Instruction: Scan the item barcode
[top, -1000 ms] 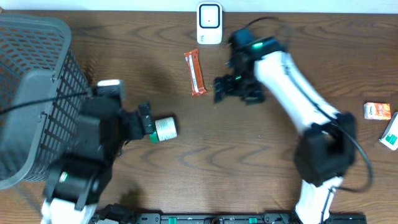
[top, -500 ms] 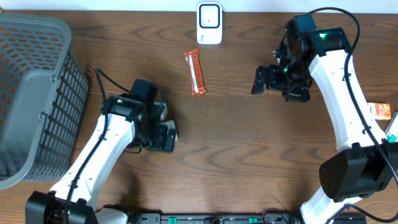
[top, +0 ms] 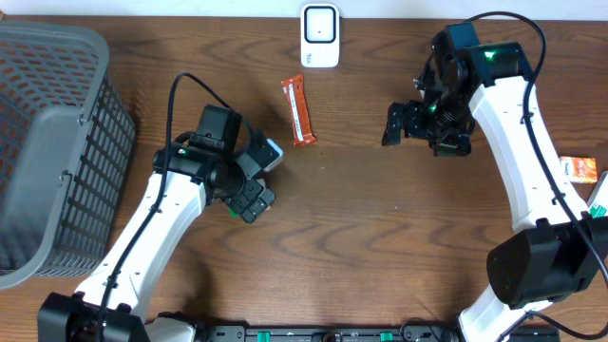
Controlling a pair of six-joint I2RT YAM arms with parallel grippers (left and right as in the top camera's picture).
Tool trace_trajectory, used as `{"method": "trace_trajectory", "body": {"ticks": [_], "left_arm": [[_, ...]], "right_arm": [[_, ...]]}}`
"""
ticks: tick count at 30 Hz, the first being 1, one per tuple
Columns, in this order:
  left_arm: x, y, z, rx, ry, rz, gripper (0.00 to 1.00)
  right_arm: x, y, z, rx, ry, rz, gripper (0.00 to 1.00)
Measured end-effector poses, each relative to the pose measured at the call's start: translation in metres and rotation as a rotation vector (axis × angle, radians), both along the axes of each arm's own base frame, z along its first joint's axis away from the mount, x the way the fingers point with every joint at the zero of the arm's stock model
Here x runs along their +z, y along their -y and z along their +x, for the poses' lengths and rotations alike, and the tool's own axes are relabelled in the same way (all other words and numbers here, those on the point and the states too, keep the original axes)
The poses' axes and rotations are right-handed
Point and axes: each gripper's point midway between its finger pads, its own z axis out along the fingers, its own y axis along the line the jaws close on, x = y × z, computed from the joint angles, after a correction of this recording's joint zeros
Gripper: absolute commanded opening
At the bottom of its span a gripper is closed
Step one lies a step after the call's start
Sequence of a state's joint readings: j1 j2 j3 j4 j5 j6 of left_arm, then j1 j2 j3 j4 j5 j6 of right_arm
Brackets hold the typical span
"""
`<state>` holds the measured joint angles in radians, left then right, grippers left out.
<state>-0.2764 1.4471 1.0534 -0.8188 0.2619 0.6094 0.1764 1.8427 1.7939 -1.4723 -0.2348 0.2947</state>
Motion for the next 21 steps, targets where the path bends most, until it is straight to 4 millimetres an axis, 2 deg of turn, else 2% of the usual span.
{"method": "trace_trajectory", "body": {"ticks": [5, 15, 19, 21], "left_arm": [[-0.015, -0.004, 0.003, -0.086, -0.016, 0.037, 0.98], [-0.079, -0.029, -0.002, -0.045, -0.240, 0.053, 0.98], [-0.090, -0.035, -0.005, -0.020, -0.287, 0.053, 1.00], [-0.090, -0.036, -0.008, -0.013, -0.303, 0.054, 0.94]], "right_arm": [[0.000, 0.000, 0.000, 0.000, 0.000, 0.000, 0.99], [0.000, 0.000, 0.001, 0.000, 0.005, 0.001, 0.99], [0.000, -0.001, 0.004, 0.000, 0.015, 0.003, 0.99], [0.000, -0.001, 0.005, 0.000, 0.020, 0.004, 0.99]]}}
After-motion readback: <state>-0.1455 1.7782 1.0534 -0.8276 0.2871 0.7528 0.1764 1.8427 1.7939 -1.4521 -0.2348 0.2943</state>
